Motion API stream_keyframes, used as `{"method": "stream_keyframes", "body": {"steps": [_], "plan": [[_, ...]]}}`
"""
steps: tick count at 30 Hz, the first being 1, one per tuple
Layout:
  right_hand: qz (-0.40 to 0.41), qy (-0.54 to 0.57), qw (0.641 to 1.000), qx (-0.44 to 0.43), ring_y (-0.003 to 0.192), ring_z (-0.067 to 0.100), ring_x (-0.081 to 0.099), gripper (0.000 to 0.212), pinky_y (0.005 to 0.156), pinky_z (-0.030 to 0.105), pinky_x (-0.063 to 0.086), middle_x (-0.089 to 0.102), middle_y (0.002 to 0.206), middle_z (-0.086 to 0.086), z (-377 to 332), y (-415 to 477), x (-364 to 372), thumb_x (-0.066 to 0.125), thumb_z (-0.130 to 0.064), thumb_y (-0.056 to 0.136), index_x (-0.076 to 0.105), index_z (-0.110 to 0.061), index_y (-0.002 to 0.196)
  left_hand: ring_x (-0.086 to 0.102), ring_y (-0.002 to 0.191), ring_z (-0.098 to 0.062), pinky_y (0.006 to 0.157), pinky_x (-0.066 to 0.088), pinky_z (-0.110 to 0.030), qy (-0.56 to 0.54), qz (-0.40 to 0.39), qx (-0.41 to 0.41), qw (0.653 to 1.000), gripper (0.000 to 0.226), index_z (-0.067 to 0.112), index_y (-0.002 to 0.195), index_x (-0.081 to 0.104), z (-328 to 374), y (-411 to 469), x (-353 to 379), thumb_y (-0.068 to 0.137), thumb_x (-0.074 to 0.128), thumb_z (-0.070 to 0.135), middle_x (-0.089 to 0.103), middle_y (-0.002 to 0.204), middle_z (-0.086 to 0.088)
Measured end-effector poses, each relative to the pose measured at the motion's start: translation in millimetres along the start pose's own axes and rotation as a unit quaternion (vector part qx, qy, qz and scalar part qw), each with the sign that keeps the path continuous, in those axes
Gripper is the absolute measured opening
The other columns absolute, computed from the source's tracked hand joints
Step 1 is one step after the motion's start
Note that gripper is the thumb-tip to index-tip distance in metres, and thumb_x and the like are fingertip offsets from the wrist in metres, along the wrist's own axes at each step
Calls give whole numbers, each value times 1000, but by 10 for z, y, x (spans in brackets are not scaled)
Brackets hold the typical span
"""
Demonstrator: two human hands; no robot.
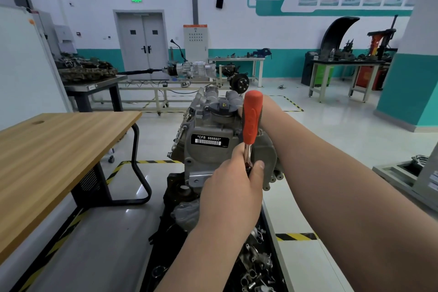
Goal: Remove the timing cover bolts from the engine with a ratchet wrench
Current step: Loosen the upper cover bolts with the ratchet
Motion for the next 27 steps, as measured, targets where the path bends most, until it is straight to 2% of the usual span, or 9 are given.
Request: {"method": "stream_keyframes", "body": {"steps": [4,8,11,15,18,20,23,25,27], "plan": [[0,-133,990,-56,96,32,51,39,100,46,46,41,74,6,-75,-118,-51,41,-9,101,28,-20,66,63,78,-17,74,53,-42,-12,-6,-2,1000,28,38,125,37,-29,-8,-4,98,37,47,61,81,6],[73,-228,963,-123,84,28,56,18,79,43,52,56,83,10,-25,-388,-100,48,-18,98,48,-10,82,62,78,-15,74,52,-40,-27,6,7,1000,31,37,126,40,-37,13,-16,97,37,48,60,81,8],[94,-142,977,-130,62,21,55,38,55,29,38,56,60,2,215,-667,-198,49,-38,95,57,-12,68,59,70,-8,62,49,-26,-65,8,-7,998,40,40,136,34,-30,27,17,97,37,51,58,75,12],[-112,72,991,-14,51,19,52,46,51,24,40,57,57,1,657,-1039,-159,49,-54,91,63,-17,69,58,79,15,64,42,-6,-160,-4,-66,985,51,33,143,30,13,29,94,97,41,50,61,85,18],[-218,320,921,43,76,25,41,38,76,36,35,53,78,11,774,-1077,-35,56,-43,94,72,-17,70,64,101,-14,83,50,-30,-199,-20,-91,976,61,26,150,19,85,29,160,98,41,47,66,111,1],[-215,379,898,51,70,26,42,44,73,37,34,56,73,7,756,-1066,13,55,-37,95,74,-18,61,65,101,-23,87,51,-38,-217,-19,-97,971,59,27,149,18,134,29,193,98,41,45,66,113,-5],[-250,507,819,102,66,15,48,45,69,25,36,62,69,0,736,-1100,54,50,-37,98,72,-12,67,65,102,-20,89,52,-38,-236,1,-103,966,49,30,143,28,171,46,192,98,42,45,64,119,-4],[-273,601,738,143,68,13,51,45,84,18,36,61,69,0,756,-1125,100,49,-39,98,69,-8,73,63,105,-13,88,51,-32,-237,23,-104,966,45,32,140,33,178,62,181,98,43,44,61,123,5],[-278,645,693,162,69,12,55,44,94,14,35,60,69,1,760,-1164,150,49,-41,97,67,-5,77,63,107,-14,88,50,-32,-230,42,-108,966,43,33,138,35,182,68,175,98,43,43,60,125,5]]}}
Point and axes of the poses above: each hand's wrist, its own y-axis towards the middle knuckle, its own x-axis out of the palm, z = x × y, the point moved 1 cm from there along y, towards the middle knuckle
